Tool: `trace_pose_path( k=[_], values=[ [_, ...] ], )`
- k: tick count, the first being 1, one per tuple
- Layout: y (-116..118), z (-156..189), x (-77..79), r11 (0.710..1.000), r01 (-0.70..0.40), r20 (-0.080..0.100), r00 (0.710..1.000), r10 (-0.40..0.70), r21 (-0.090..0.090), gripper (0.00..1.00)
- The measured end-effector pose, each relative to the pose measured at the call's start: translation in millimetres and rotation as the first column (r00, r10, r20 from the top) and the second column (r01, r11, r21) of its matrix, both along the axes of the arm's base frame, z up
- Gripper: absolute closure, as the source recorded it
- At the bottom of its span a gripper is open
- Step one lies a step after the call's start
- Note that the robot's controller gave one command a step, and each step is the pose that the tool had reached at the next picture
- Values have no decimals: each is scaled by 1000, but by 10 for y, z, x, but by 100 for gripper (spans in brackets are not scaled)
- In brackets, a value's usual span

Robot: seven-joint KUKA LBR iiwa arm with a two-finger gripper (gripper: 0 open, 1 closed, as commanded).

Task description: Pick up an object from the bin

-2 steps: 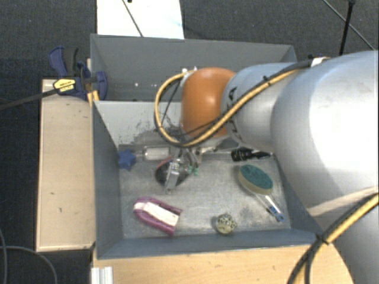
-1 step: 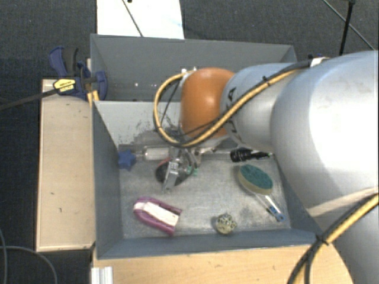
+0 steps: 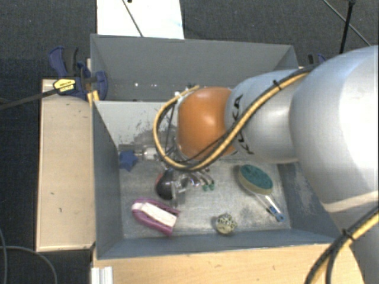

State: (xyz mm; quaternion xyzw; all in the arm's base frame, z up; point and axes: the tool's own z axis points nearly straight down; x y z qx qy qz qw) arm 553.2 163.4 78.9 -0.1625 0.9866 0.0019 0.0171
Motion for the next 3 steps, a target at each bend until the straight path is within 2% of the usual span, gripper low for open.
trace_pose_path(
  k=[1, 2, 3],
  values=[
    [-10, -42, 245, 862, -506, -29, 862, 506, -6, 100],
    [-213, 1135, 187, 882, -471, -24, 882, 471, -12, 100],
    [-251, 1655, 74, 588, -809, -29, 588, 808, -12, 100]
  ],
)
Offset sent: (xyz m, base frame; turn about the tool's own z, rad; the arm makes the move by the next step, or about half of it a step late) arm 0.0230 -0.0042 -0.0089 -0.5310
